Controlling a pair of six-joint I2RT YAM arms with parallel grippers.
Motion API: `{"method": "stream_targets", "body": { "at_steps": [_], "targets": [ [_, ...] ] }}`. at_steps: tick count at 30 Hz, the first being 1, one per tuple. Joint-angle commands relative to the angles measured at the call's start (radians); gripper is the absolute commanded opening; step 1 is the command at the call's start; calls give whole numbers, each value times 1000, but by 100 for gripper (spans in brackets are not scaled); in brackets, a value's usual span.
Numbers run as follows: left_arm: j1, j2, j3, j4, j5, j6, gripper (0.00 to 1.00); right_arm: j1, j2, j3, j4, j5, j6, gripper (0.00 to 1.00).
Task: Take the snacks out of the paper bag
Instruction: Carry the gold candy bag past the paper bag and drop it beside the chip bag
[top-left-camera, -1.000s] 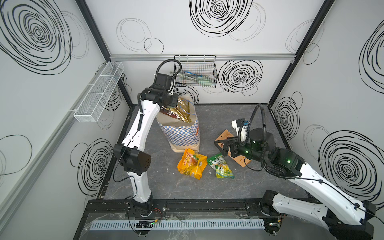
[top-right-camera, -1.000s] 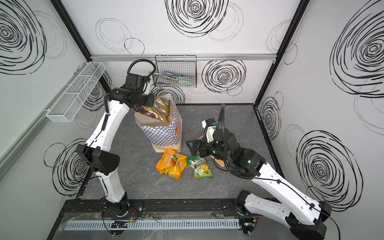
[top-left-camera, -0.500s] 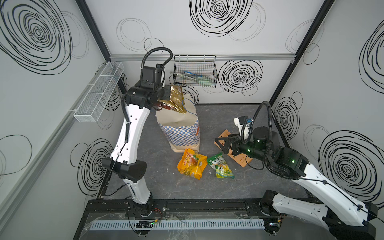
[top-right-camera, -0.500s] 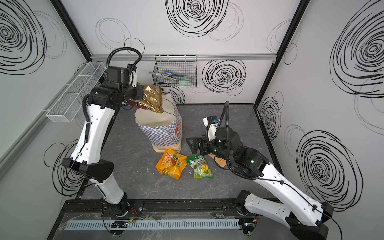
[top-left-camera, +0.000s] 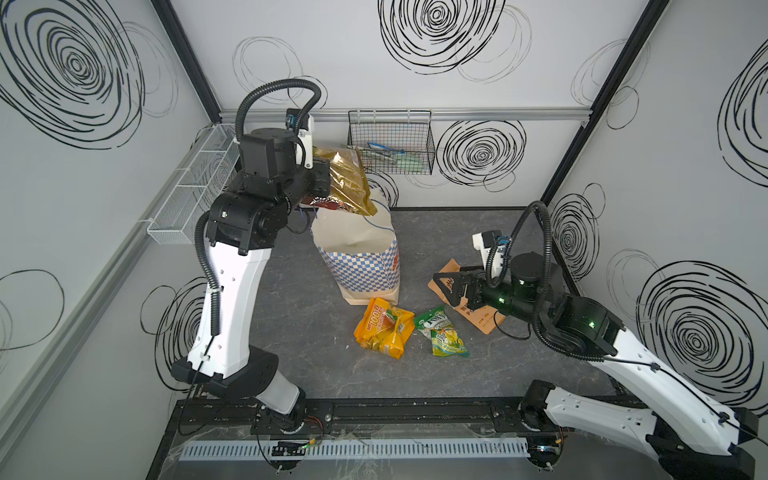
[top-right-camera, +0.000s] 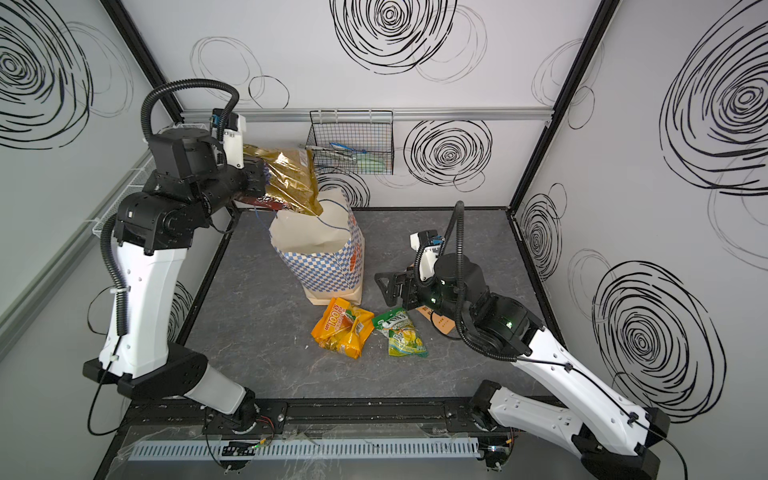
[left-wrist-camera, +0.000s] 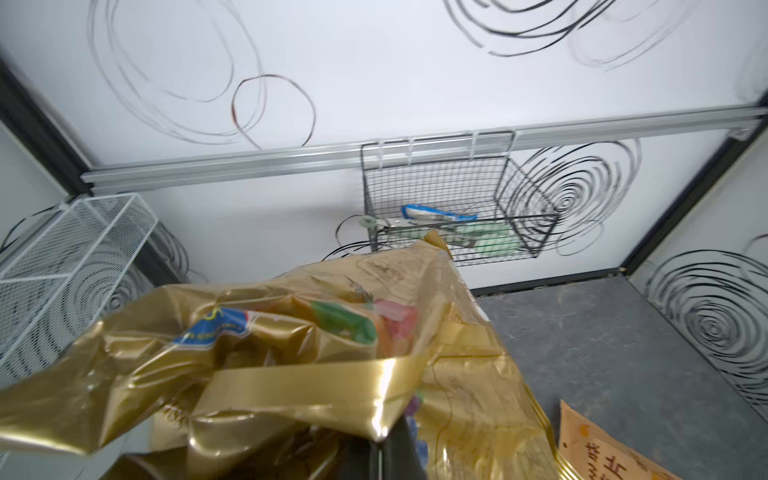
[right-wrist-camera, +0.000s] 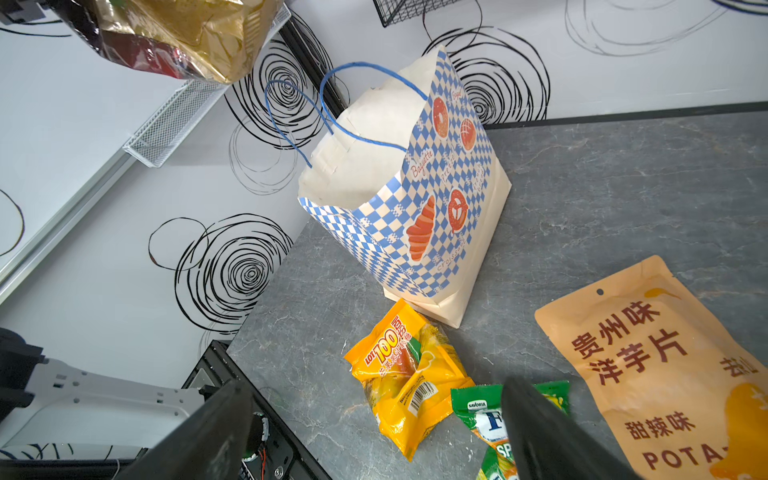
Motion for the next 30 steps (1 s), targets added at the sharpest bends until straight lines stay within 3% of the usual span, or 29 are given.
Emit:
{"method": "stream_targets", "body": {
  "at_steps": [1, 8, 13, 21, 30],
  "targets": [
    [-93, -63, 0, 313, 81, -31, 0, 5, -18, 55, -20, 40, -32, 97],
    [-295, 7, -4, 425, 59, -47, 0, 4, -69, 76, -48, 98, -54, 97],
    [-377, 104, -3, 501, 44, -62, 0, 5, -136, 60, -71, 146, -41, 97],
    [-422, 332, 34, 580, 50, -106, 0, 5, -254, 11, -112, 181, 9, 97],
    [-441, 593, -23, 804, -108, -102, 0, 4, -318, -37, -179, 167, 69, 97]
  ]
}}
